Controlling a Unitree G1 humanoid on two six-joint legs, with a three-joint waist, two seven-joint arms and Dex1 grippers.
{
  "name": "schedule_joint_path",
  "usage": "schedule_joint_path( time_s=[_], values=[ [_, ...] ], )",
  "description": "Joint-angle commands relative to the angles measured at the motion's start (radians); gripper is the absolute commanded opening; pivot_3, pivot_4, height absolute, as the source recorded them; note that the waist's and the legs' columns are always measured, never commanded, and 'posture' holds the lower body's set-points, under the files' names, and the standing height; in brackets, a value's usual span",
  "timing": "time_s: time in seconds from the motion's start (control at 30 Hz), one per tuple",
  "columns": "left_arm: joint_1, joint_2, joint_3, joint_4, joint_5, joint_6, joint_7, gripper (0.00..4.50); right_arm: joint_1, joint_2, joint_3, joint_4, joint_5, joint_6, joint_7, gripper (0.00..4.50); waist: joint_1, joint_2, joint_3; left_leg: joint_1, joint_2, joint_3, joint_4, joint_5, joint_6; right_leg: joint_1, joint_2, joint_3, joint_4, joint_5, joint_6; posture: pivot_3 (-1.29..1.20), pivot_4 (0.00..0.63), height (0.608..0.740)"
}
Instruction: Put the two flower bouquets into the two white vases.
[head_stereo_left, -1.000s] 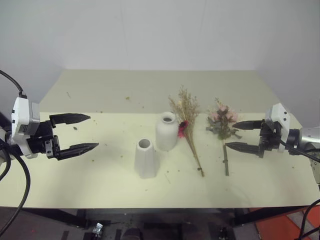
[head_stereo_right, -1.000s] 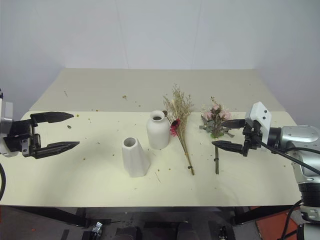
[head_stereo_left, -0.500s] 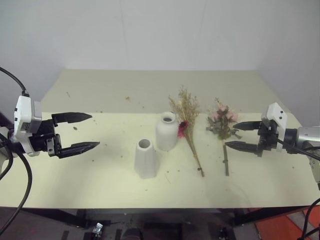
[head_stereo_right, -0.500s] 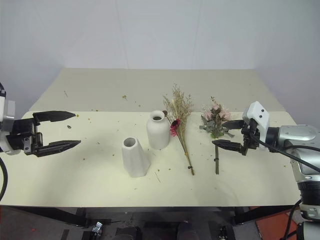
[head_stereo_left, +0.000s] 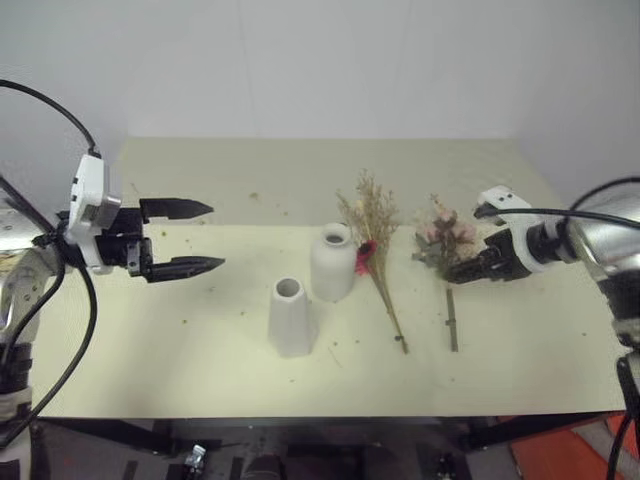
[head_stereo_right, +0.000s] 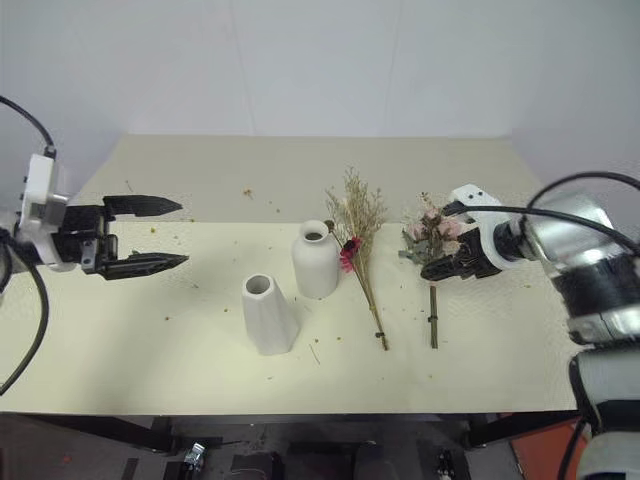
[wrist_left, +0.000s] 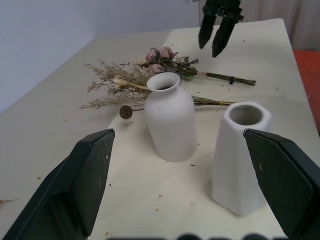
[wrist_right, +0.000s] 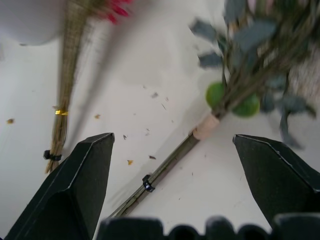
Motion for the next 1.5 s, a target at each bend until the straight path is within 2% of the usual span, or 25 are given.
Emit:
schedule_joint_path(
  time_s=[0.03, 0.23, 0.53, 0.67, 0.9, 1.0, 1.2, 1.27, 1.33, 1.43, 1.5],
  values=[
    [-0.065, -0.010, -0.016, 0.015, 0.017, -0.020, -0.021, 4.50, -0.081, 0.027, 0.066, 0.148, -0.057, -0.009, 0.017, 4.46, -0.003, 0.000, 0.000, -0.001, 0.000, 0.000, 0.000, 0.000, 0.000, -0.001, 0.000, 0.000, 0.000, 0.002, -0.002, 0.00, 0.150, 0.740],
    [-0.122, -0.043, -0.041, 0.036, 0.035, -0.011, -0.033, 4.50, -0.164, 0.117, 0.156, 0.370, -0.136, -0.103, 0.067, 4.46, -0.009, 0.000, 0.000, -0.002, -0.001, 0.000, 0.000, 0.000, 0.001, -0.002, 0.000, 0.000, 0.001, 0.002, -0.002, 0.00, 0.150, 0.740],
    [-0.137, -0.072, -0.048, 0.021, 0.032, 0.013, -0.030, 4.50, -0.216, 0.287, 0.128, 0.654, -0.249, -0.249, 0.038, 4.46, -0.013, 0.000, 0.000, 0.000, -0.001, 0.000, 0.000, 0.000, 0.000, -0.002, 0.000, 0.000, 0.006, 0.002, -0.002, 0.00, 0.150, 0.740],
    [-0.138, -0.075, -0.045, 0.016, 0.032, 0.018, -0.028, 4.50, -0.227, 0.329, 0.093, 0.719, -0.282, -0.301, -0.007, 3.60, -0.014, 0.000, 0.000, 0.001, -0.001, -0.001, 0.001, 0.000, 0.000, -0.003, 0.000, 0.000, 0.009, 0.002, -0.002, 0.00, 0.150, 0.740],
    [-0.139, -0.067, -0.037, 0.021, 0.035, 0.020, -0.030, 4.50, -0.253, 0.337, -0.031, 0.776, -0.301, -0.346, -0.135, 1.13, -0.015, 0.000, 0.000, 0.001, -0.001, -0.001, 0.001, 0.000, 0.000, -0.003, 0.000, 0.000, 0.010, 0.001, -0.003, 0.00, 0.150, 0.740],
    [-0.147, -0.065, -0.039, 0.034, 0.040, 0.014, -0.035, 4.50, -0.265, 0.333, -0.110, 0.797, -0.290, -0.339, -0.220, 0.29, -0.015, 0.000, 0.000, 0.001, -0.001, -0.001, 0.001, 0.000, 0.000, -0.003, 0.000, 0.000, 0.010, 0.001, -0.003, 0.00, 0.150, 0.740],
    [-0.165, -0.067, -0.040, 0.073, 0.053, -0.002, -0.048, 4.50, -0.290, 0.305, -0.326, 0.813, -0.237, -0.319, -0.466, 0.26, -0.014, 0.000, 0.000, 0.001, -0.001, -0.001, 0.000, 0.000, 0.000, -0.003, 0.000, 0.000, 0.010, 0.001, -0.003, 0.00, 0.150, 0.740],
    [-0.165, -0.066, -0.039, 0.078, 0.054, -0.003, -0.052, 4.50, -0.276, 0.289, -0.451, 0.769, -0.187, -0.430, -0.603, 0.26, -0.014, 0.000, 0.000, 0.001, -0.001, -0.001, 0.000, 0.000, 0.000, -0.003, 0.000, 0.000, 0.009, 0.001, -0.003, 0.00, 0.150, 0.740],
    [-0.165, -0.064, -0.034, 0.081, 0.050, 0.004, -0.052, 4.50, -0.245, 0.290, -0.571, 0.680, -0.124, -0.595, -0.674, 0.26, -0.014, 0.000, 0.000, 0.000, -0.001, -0.001, 0.000, 0.000, 0.000, -0.003, 0.000, 0.000, 0.009, 0.001, -0.003, 0.00, 0.150, 0.740],
    [-0.167, -0.058, -0.028, 0.086, 0.039, 0.028, -0.053, 4.50, -0.151, 0.328, -0.700, 0.450, -0.016, -0.808, -0.622, 0.26, -0.019, 0.000, 0.000, 0.000, -0.001, -0.001, -0.001, 0.000, 0.000, -0.004, 0.000, 0.001, 0.009, 0.001, -0.002, 0.00, 0.150, 0.740],
    [-0.169, -0.047, -0.030, 0.087, 0.033, 0.062, -0.052, 4.50, -0.126, 0.358, -0.765, 0.339, 0.088, -0.786, -0.539, 0.26, -0.028, 0.000, 0.000, 0.000, 0.000, -0.001, -0.001, 0.000, 0.000, -0.004, 0.001, 0.001, 0.010, 0.001, -0.002, 0.00, 0.150, 0.740]
  ],
)
